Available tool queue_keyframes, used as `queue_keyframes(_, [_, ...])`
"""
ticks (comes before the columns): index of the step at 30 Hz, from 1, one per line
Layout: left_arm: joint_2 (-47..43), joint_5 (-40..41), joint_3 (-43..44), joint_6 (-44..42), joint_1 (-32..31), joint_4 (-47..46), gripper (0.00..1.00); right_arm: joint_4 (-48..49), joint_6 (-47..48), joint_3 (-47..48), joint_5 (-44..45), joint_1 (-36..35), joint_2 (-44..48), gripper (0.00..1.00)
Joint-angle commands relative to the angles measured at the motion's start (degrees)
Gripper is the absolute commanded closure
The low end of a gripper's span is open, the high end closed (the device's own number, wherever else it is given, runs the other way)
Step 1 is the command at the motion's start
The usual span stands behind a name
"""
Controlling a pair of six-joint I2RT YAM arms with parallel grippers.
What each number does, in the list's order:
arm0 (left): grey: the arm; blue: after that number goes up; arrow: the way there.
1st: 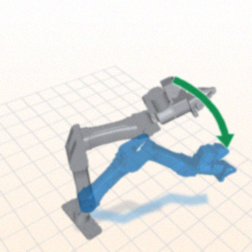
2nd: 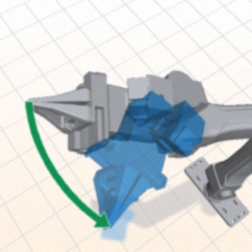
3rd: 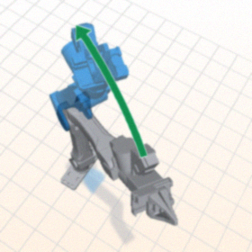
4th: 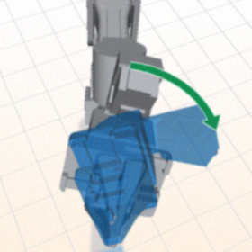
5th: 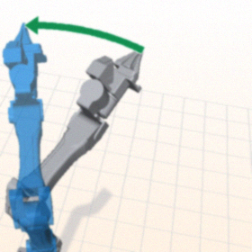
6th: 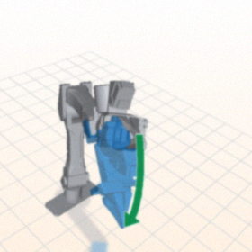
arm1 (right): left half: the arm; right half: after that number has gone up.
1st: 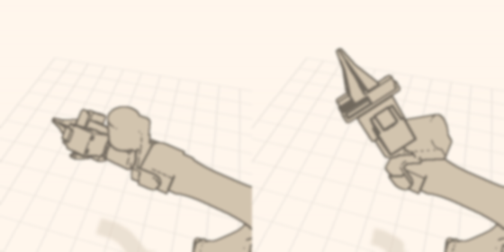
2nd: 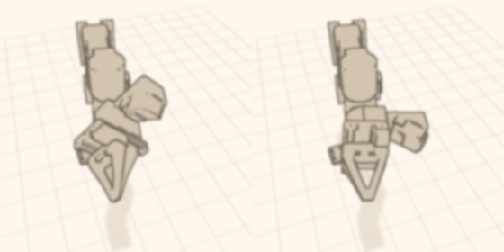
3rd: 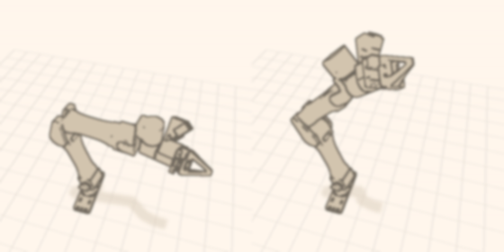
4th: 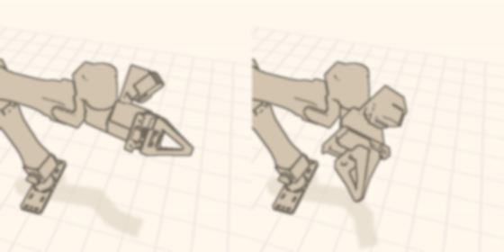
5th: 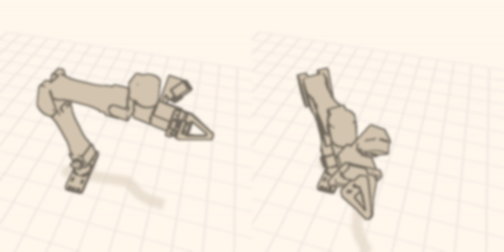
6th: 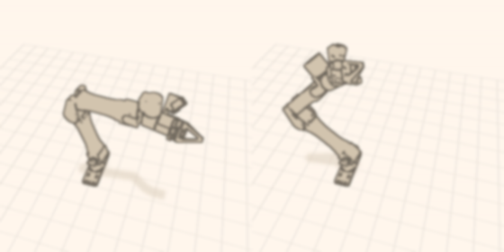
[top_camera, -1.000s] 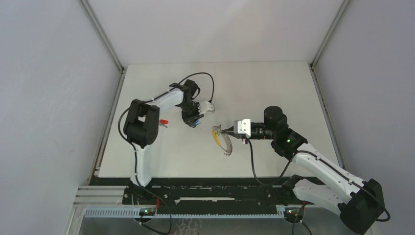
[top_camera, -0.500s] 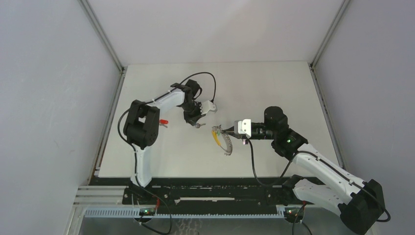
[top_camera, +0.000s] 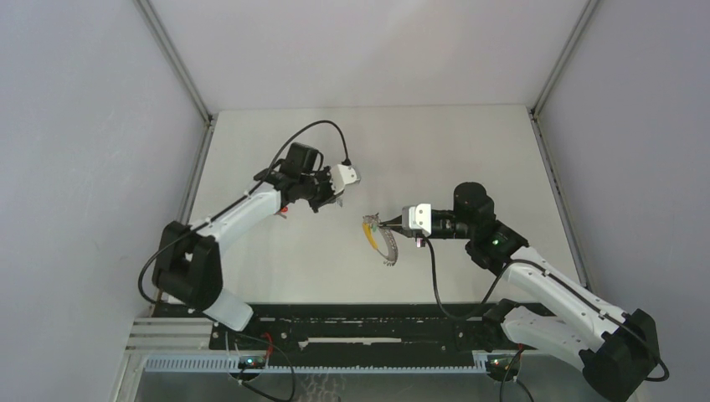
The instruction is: Put the keys on the keyring
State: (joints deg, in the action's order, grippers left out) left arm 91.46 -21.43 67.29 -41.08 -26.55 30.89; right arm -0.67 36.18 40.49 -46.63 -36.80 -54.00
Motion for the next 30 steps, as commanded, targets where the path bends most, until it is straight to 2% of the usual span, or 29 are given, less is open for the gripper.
queue_keyframes(1, [-7.64, -2.12, -7.73, 6.26, -2.58, -16.50, 1.00, 4.25, -1.73, 0.04, -0.52, -0.37, 0.56, 1.00])
queue_keyframes(5, [-12.07, -3.38, -14.21, 10.10, -4.18, -25.84, 1.00, 5.35, -3.17, 0.08, 0.33, -0.67, -0.28, 1.00])
queue_keyframes(9, [-14.12, -3.13, -17.04, 16.96, -5.32, -29.30, 1.00, 5.60, -4.29, 0.03, 2.56, -1.26, -0.43, 1.00])
queue_keyframes(15, [-16.14, 10.35, -22.66, 29.52, -11.14, -31.17, 1.00, 3.01, -5.49, 0.03, 8.56, -3.73, -0.56, 1.00])
queue_keyframes(18, [-20.15, 13.51, -26.62, 35.06, -13.40, -28.94, 1.00, 1.67, -6.48, 0.03, 11.64, -4.99, -0.52, 1.00])
queue_keyframes(24, [-29.51, 17.97, -28.87, 44.86, -14.58, -15.17, 1.00, 4.45, -8.01, -2.29, 13.64, -5.74, 1.42, 1.00])
queue_keyframes(27, [-28.35, 17.61, -27.99, 47.78, -14.59, -10.96, 1.00, 6.13, -8.82, -3.77, 15.59, -5.68, 2.23, 1.00])
queue_keyframes(30, [-20.43, 16.91, -23.74, 48.19, -14.59, -7.48, 1.00, 7.39, -9.52, -5.13, 18.17, -5.66, 2.89, 1.00])
